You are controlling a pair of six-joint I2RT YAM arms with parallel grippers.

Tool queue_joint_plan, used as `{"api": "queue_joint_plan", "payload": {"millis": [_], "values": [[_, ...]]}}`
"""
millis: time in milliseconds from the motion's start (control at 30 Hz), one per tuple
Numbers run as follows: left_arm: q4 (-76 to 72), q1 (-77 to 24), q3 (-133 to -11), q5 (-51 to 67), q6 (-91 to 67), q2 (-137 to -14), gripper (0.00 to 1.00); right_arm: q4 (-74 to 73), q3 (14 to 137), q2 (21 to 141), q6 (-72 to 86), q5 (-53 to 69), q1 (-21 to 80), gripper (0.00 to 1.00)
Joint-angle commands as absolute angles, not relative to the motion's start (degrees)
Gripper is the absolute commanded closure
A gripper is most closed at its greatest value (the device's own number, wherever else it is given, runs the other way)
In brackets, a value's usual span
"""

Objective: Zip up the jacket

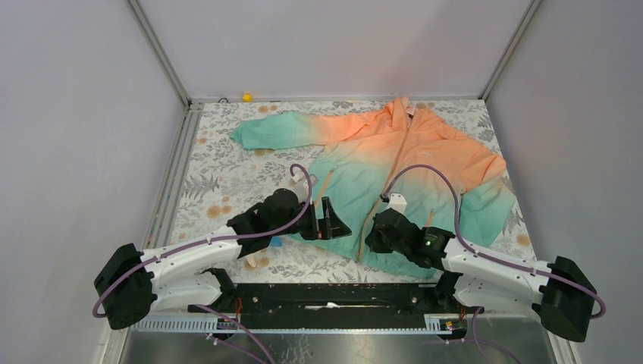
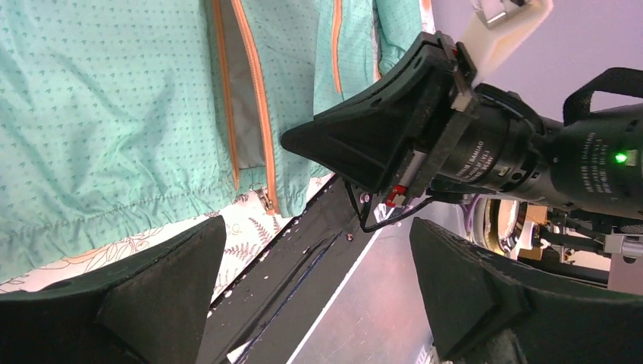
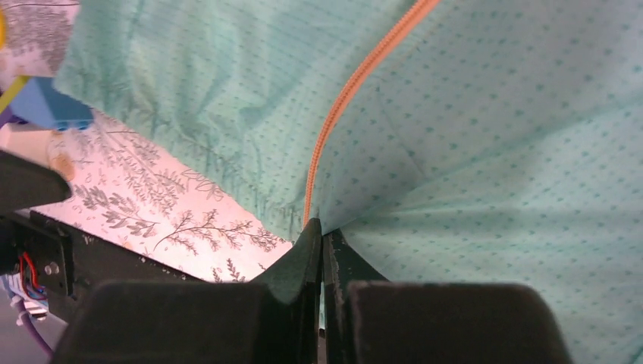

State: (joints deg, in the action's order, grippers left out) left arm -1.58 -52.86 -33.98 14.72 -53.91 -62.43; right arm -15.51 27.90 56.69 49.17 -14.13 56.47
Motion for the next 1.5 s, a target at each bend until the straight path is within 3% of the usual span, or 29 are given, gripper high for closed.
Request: {"api": "queue_joint_plan", "payload": {"millis": [0,533,700,1100,1467], "values": [[-6.85,-52.84,-35.41,13.79,-55.26,-62.11,0.01,-11.58,26.92,52.59,40.69,-16.46,56.68,1.0],[-15.6,-51.46,-34.95,16.18,-57.26,-65.56,0.03,3.95,18.52,35.75,29.0,-14.38,56.62,1.0],[-19.9,-51.45,-35.3,21.16,-58.0,-70.61,0.07,6.3,17.95,35.07,27.46,-13.89,56.63,1.0],[-24.35,-53.99,-37.02,23.23,-58.63,-80.02,0.01,7.63,17.03,34.99,29.9,-14.61,56.6,1.0],[-26.95,-55.37,-36.03,22.17,-58.71,-79.84,0.25,7.07,16.72,33.99,32.34,-15.38,56.6,1.0]]}}
